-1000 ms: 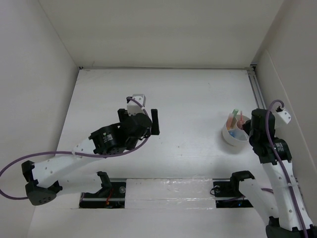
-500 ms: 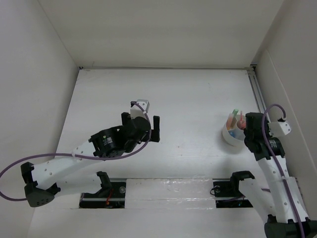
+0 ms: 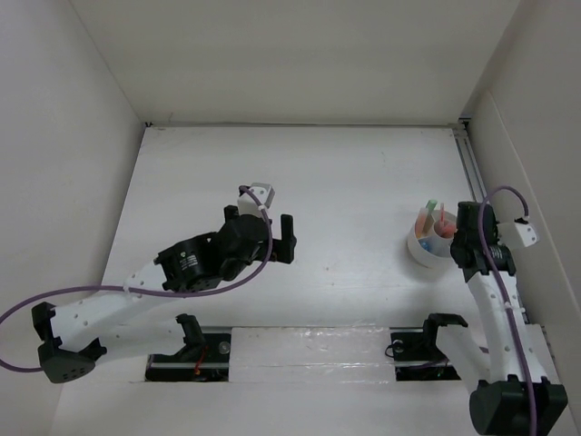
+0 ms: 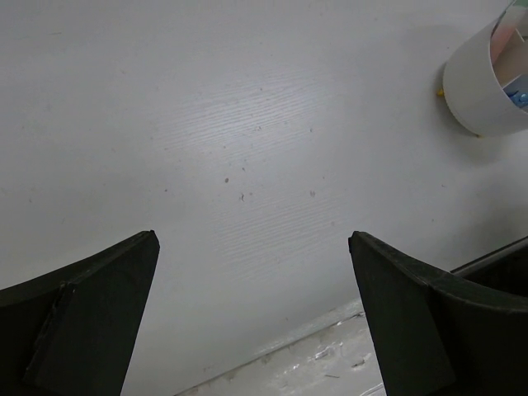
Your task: Sort the stationery into containers
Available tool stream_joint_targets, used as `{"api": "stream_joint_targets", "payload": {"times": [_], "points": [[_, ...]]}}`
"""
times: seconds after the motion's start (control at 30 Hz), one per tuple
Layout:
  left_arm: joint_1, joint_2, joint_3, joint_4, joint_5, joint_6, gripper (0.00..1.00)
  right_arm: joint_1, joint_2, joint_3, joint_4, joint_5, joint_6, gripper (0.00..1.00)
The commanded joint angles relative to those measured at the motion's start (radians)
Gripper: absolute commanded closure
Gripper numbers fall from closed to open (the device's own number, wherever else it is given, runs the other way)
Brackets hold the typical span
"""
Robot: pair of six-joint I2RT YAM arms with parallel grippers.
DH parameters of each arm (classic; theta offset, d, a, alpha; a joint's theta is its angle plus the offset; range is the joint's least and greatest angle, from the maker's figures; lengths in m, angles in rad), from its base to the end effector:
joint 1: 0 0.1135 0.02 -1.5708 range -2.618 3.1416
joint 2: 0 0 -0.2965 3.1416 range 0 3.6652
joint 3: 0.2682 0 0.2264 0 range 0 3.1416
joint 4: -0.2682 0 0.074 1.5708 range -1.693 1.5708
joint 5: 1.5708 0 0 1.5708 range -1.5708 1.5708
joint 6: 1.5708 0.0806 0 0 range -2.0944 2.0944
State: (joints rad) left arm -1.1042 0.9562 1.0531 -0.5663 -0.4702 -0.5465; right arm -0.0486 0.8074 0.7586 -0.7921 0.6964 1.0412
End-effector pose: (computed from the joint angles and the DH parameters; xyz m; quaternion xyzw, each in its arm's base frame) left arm 0.1183 -0.1538 0.3706 0.1109 0.8303 -0.2393 0.4910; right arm 0.1239 -0.0578 0.2758 0.5593 0.6878 -0.1205 0.4468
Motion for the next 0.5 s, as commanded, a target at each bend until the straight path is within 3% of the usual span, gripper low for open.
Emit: {"api": "stream_joint_targets", "payload": {"times": [0.0, 0.47], "points": [[-0.002, -0.017, -0.010, 0.031, 0.019, 0.023, 0.00, -0.046, -0.024, -0.012, 0.099, -0.028, -0.049, 1.00], [-0.002, -0.017, -0.010, 0.051, 0.048, 0.042, 0.00, -0.122, 0.098, -0.061, 0.283, -0.141, -0.171, 1.00]]}}
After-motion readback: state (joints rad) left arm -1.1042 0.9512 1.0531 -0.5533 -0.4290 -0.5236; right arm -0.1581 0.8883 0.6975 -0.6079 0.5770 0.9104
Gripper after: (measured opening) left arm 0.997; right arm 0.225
